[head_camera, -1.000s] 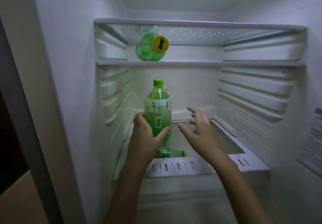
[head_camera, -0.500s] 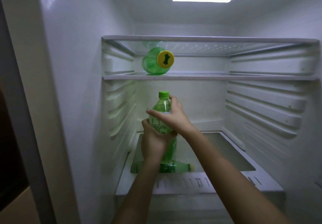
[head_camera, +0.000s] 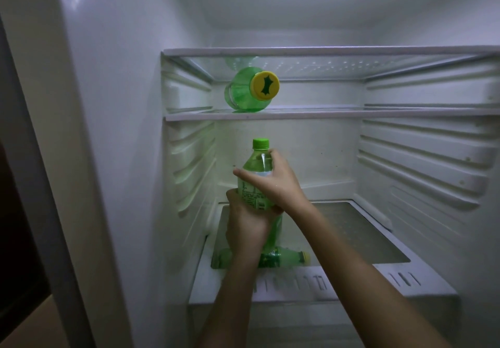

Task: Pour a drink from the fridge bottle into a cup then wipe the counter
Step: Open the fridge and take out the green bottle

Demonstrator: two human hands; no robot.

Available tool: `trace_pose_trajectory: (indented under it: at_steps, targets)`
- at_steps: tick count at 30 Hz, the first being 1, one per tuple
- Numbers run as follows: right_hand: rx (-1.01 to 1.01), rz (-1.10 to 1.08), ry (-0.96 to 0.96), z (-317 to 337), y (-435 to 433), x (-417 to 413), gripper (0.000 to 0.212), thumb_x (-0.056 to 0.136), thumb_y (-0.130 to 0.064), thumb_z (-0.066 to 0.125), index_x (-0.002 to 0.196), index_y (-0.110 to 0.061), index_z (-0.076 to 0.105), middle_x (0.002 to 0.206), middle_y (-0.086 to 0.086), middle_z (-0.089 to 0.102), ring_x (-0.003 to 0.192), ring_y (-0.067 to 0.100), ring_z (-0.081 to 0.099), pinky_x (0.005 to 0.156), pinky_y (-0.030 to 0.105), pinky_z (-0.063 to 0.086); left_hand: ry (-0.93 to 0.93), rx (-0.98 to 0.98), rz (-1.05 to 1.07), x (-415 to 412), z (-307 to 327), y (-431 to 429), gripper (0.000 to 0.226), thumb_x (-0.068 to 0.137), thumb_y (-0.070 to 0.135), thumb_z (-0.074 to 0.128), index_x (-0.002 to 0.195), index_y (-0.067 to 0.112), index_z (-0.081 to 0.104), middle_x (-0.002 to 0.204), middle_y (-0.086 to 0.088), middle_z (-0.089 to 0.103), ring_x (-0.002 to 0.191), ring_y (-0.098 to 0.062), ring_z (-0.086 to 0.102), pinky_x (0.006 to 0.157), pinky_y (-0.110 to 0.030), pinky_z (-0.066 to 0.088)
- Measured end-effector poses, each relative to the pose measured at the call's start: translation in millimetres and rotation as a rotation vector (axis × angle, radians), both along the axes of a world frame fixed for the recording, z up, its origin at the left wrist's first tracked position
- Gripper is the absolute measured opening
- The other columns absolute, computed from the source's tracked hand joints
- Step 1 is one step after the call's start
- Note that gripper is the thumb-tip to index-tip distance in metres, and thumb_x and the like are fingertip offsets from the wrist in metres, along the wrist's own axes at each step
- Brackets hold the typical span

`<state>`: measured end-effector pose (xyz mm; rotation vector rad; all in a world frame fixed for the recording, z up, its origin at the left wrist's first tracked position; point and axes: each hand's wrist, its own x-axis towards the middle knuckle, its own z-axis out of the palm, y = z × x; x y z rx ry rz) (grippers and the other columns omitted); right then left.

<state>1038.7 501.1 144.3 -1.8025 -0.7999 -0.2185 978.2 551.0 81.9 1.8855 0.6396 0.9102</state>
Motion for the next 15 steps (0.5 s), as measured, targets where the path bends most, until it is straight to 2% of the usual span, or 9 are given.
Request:
trace_pose_trajectory:
  at_steps: [3,5,7,8,10,12,15]
  targets:
    - [-0.028,0.029,0.017,3,-4,-2,0.068,0.053,-0.068,0.076,0.103,-0.029,0.051,0.108,-0.004,0.056,0.099,0.012,0.057,0.087,0.041,0.052,0.065,0.026,-0.035,-6,-11,-3,0.091,0.060,0.038,0.092,0.126,0.013,0.034,0.112,-0.001,0.058,0.099,-0.025,0.062,0.068,-0.030,0.043]
    - [-0.103,0.038,0.012,4,-8,-2,0.086,0.048,-0.068,0.078,0.116,-0.027,0.046,0.117,-0.002,0.051,0.105,0.014,0.054,0.093,0.041,0.050,0.106,0.069,-0.030,-9,-17,-2,0.096,0.060,0.038,0.092,0.131,0.013,0.032,0.120,-0.002,0.057,0.107,-0.025,0.061,0.074,-0.032,0.045]
    - [-0.155,0.049,0.029,3,-14,-2,0.109,0.044,-0.068,0.080,0.133,-0.027,0.033,0.127,0.000,0.044,0.114,0.017,0.050,0.099,0.040,0.046,0.112,0.085,-0.039,-10,-20,0,0.097,0.061,0.037,0.092,0.133,0.014,0.031,0.122,-0.003,0.058,0.110,-0.025,0.061,0.078,-0.034,0.048]
    - [-0.148,0.061,0.061,-1,-18,-2,0.113,0.044,-0.066,0.082,0.136,-0.028,0.028,0.129,0.000,0.044,0.115,0.017,0.050,0.099,0.038,0.046,0.110,0.076,-0.050,-10,-20,1,0.096,0.062,0.038,0.091,0.133,0.014,0.031,0.122,-0.002,0.058,0.109,-0.026,0.061,0.079,-0.034,0.048]
    - [-0.108,0.104,0.139,-9,-26,-6,0.105,0.054,-0.057,0.083,0.137,-0.025,0.026,0.122,-0.004,0.052,0.111,0.013,0.056,0.092,0.030,0.049,0.086,0.046,-0.072,-12,-19,1,0.093,0.064,0.044,0.088,0.133,0.016,0.031,0.121,-0.002,0.059,0.107,-0.025,0.062,0.078,-0.034,0.049]
    - [-0.069,0.166,0.233,-14,-33,-10,0.089,0.068,-0.055,0.075,0.137,-0.023,0.028,0.118,-0.008,0.055,0.106,0.007,0.057,0.087,0.023,0.048,-0.008,0.002,-0.094,-16,-13,1,0.095,0.067,0.051,0.085,0.137,0.018,0.029,0.123,-0.002,0.058,0.108,-0.024,0.062,0.077,-0.032,0.049]
    - [0.090,0.108,0.418,-18,-45,-1,0.070,0.086,-0.062,0.048,0.141,-0.021,0.035,0.135,0.005,0.050,0.120,0.017,0.049,0.103,0.039,0.040,-0.169,0.043,-0.089,-16,11,5,0.102,0.068,0.057,0.081,0.146,0.019,0.026,0.141,-0.002,0.049,0.124,-0.022,0.053,0.093,-0.032,0.046]
